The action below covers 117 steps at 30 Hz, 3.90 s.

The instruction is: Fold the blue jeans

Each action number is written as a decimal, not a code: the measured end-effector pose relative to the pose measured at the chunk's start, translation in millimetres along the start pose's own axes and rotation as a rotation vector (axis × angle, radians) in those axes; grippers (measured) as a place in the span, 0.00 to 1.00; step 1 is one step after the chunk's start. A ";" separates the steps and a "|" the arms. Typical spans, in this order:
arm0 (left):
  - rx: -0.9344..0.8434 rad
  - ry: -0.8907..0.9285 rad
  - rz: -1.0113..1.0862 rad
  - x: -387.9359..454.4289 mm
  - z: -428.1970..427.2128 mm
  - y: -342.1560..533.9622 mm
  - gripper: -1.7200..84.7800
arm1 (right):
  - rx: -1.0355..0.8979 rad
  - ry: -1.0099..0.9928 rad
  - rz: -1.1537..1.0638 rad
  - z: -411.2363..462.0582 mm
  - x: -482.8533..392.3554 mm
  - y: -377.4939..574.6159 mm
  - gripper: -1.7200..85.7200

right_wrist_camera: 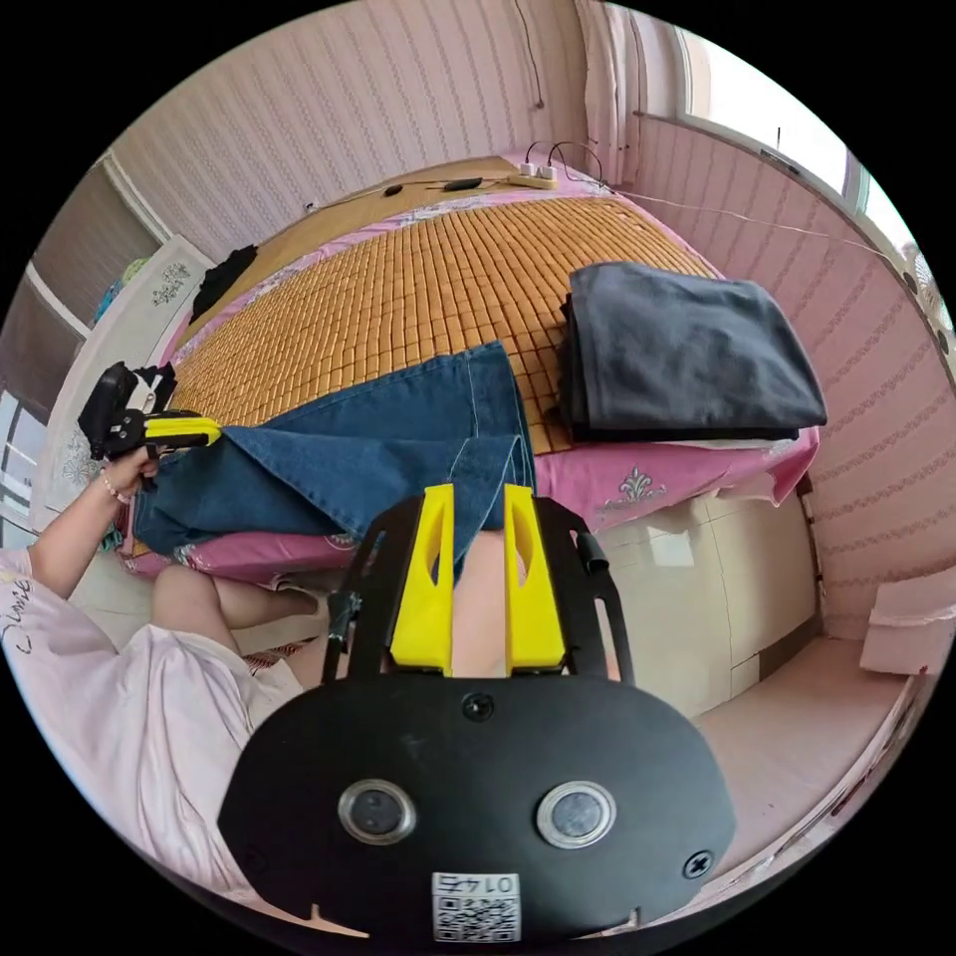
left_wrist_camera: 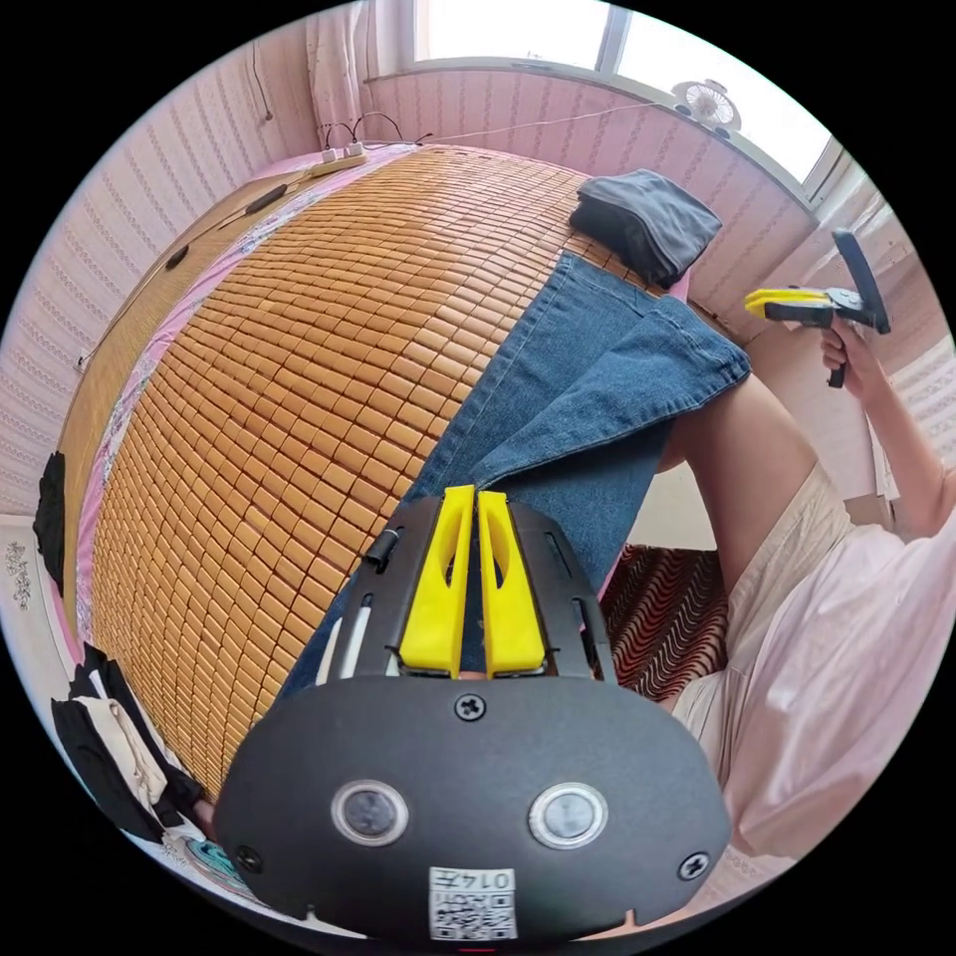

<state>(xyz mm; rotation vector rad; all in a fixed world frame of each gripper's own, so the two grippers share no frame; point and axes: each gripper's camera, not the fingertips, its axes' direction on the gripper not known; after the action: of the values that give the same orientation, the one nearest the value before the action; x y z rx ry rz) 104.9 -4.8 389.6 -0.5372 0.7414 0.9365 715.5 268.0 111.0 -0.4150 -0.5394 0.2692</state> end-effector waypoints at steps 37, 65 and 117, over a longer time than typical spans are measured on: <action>-0.130 -0.001 -0.352 5.2 29.0 154.5 0.09 | -0.186 -0.212 0.373 201.7 41.3 -42.4 0.12; -0.134 -0.079 -0.426 18.1 4.9 311.4 0.02 | -0.271 -0.072 -0.809 394.8 -487.1 -69.6 0.01; 0.409 -0.162 -1.013 -228.2 -154.8 816.7 0.01 | -0.175 -0.458 -1.621 672.5 -1149.1 -92.3 0.04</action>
<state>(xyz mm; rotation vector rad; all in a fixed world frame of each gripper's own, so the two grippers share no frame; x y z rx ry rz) -738.4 174.0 387.0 -0.3872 0.3987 -0.1186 -588.3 -10.8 171.5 0.0209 -1.1829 -1.2791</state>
